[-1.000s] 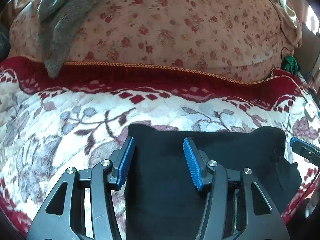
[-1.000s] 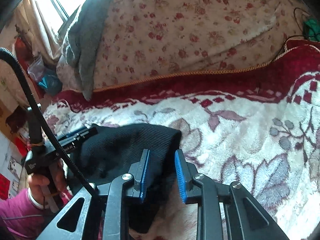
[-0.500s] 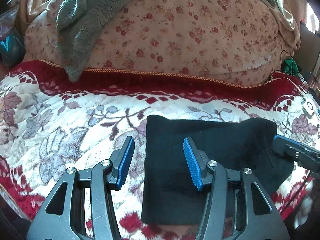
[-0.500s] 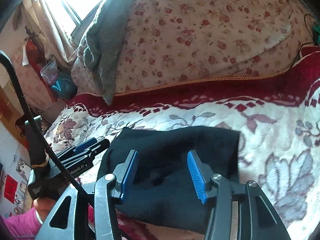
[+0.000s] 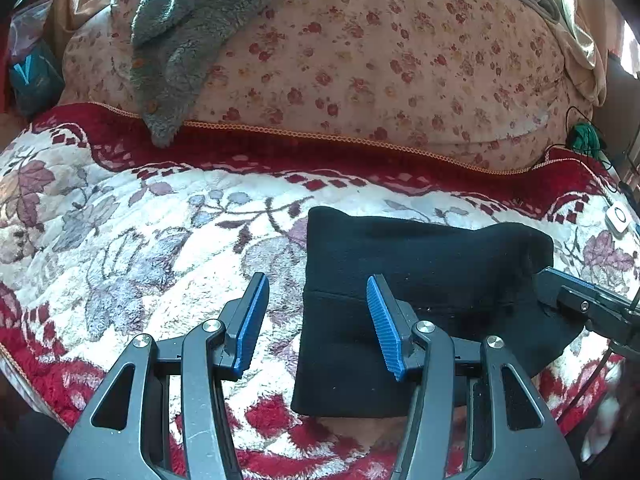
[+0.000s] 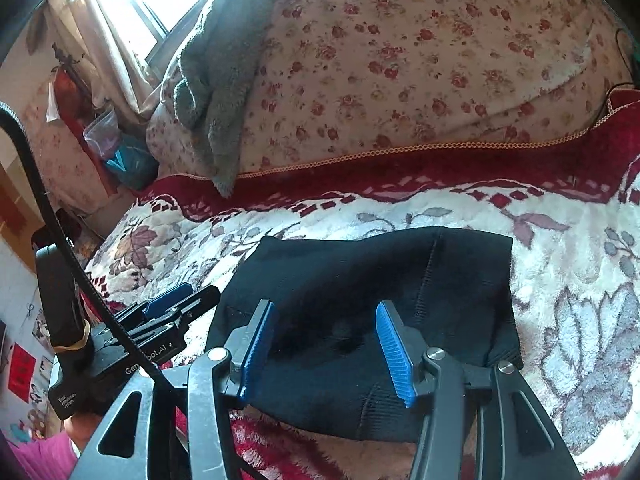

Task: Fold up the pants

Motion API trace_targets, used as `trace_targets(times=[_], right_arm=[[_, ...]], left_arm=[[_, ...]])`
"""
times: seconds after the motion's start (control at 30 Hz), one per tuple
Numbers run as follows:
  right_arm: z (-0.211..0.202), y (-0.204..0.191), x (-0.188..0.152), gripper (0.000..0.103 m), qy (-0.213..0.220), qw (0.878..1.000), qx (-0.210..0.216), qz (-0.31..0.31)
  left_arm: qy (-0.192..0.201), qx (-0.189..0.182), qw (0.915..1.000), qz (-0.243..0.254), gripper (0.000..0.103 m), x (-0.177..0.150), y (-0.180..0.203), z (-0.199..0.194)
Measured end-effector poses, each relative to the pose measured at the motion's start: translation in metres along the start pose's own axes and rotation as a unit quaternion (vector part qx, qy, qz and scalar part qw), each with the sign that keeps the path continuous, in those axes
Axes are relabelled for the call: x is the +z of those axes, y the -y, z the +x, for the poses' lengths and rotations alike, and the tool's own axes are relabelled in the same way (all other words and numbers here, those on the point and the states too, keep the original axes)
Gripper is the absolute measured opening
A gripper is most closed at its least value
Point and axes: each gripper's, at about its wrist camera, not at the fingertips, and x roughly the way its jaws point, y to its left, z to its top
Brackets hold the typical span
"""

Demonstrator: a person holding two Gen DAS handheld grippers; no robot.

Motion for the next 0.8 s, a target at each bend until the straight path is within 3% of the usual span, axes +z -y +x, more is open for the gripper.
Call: trace_targets(times=[0.23, 0.3, 0.57, 0.63, 0.8], right_arm=[[0.0, 0.006, 0.0, 0.056, 0.001, 1.0, -0.016, 0.005], [-0.005, 0.016, 0.0, 0.065, 0.007, 1.0, -0.024, 0.016], [-0.017, 0.069, -0.001, 0.076, 0.011, 0.996, -0.061, 0.061], [-0.016, 0.081, -0.003, 0.076, 0.008, 0.996, -0.051, 0.079], [-0.001, 0.103, -0.014, 0.077, -0.018, 0.992, 0.01, 0.126]], left_arm=[[-0.004, -0.002, 1.0, -0.002, 0.051, -0.001, -0.008, 0.0], [-0.011, -0.005, 0.9999, -0.006, 0.051, -0.001, -0.012, 0.003], [-0.04, -0.021, 0.9984, -0.033, 0.051, -0.006, -0.034, 0.017], [-0.044, -0.028, 0.9979, -0.04, 0.059, -0.006, -0.038, 0.02], [-0.05, -0.042, 0.9968, -0.045, 0.059, -0.006, -0.043, 0.026]])
